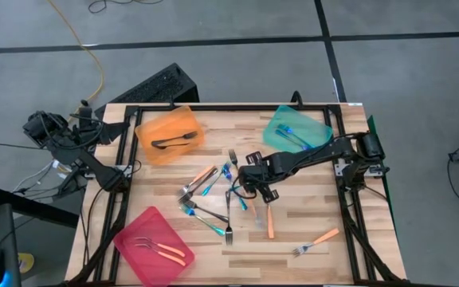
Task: Sort silverware by color (type)
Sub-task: Put the iridescent fork into the green bin
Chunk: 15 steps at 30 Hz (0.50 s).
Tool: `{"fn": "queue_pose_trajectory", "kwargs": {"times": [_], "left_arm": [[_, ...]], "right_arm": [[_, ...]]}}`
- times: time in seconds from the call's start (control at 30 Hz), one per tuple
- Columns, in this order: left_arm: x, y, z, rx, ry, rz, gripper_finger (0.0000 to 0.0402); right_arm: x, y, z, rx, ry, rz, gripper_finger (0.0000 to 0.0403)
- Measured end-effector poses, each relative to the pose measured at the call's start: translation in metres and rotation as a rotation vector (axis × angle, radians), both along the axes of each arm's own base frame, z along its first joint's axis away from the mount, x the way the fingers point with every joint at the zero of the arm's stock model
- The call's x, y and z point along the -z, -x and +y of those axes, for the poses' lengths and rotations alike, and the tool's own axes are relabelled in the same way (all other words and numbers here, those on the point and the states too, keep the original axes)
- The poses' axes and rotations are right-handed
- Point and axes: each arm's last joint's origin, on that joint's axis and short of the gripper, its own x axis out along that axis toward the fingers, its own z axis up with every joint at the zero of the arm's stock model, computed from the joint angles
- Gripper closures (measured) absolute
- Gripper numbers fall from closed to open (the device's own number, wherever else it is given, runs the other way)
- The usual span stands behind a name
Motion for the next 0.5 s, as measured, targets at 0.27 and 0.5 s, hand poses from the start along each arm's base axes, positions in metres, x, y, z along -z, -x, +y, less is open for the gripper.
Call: {"fn": "queue_pose_trajectory", "kwargs": {"times": [0.27, 0.5], "left_arm": [[0.000, 0.000, 0.000, -0.001, -0.001, 0.000, 0.0205], [0.000, 0.000, 0.000, -0.001, -0.001, 0.000, 0.0205]], "right_arm": [[-0.015, -0.009, -0.004, 0.032, 0.002, -0.069, 0.0376], [-0.033, -0.018, -0.027, 0.176, -0.030, -0.146, 0.0376]]}}
